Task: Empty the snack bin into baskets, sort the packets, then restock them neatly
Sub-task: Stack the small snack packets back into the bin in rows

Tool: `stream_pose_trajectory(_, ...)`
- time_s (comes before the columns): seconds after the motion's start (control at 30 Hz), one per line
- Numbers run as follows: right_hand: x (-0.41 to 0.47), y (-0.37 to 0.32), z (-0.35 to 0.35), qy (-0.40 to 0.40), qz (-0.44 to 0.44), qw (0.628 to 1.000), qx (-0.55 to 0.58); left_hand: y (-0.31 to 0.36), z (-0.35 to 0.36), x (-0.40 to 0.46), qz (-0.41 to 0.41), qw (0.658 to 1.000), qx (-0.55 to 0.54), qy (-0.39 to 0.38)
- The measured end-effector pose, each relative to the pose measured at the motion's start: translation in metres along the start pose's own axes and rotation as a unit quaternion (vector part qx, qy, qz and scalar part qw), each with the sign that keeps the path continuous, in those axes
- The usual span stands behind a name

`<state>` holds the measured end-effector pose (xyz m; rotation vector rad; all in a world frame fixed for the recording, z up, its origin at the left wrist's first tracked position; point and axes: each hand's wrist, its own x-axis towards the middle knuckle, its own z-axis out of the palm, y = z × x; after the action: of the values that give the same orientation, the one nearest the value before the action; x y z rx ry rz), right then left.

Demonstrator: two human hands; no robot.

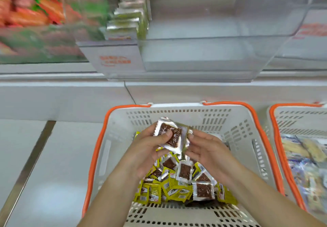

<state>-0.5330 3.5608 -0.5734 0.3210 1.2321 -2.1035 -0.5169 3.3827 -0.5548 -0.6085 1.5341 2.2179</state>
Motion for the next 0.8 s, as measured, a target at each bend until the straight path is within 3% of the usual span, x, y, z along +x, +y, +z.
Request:
stream_pose_trajectory(0.17,-0.042,-0.067,0.058,-0.044,-0.077,0.991,-0.099,0.064,0.026,-0.043,0.1,0.992,0.076,0.009)
stream_pose_trajectory(0.27,-0.066,-0.103,0.087,-0.042,-0.15,0.958,-0.241,0.102,0.048,-0.066,0.159,0.98,0.113,0.023)
stream_pose_trajectory(0.5,-0.065,-0.182,0.144,-0.028,-0.232,0.872,-0.429,0.164,0.073,-0.074,0.25,0.956,0.104,0.115)
stream_pose_trajectory(0.57,-0.047,-0.199,0.157,0.01,-0.267,0.821,-0.505,0.172,0.06,-0.073,0.315,0.902,0.198,0.218)
stream_pose_trajectory(0.63,-0.026,-0.215,0.167,0.064,-0.308,0.76,-0.569,0.173,0.036,-0.063,0.361,0.813,0.289,0.354)
stream_pose_trajectory(0.67,-0.014,-0.221,0.172,0.072,-0.317,0.74,-0.589,0.172,0.024,-0.056,0.353,0.8,0.299,0.382)
stream_pose_trajectory(0.8,0.039,-0.221,0.183,0.04,-0.262,0.697,-0.666,0.158,0.01,-0.03,0.264,0.854,0.275,0.354)
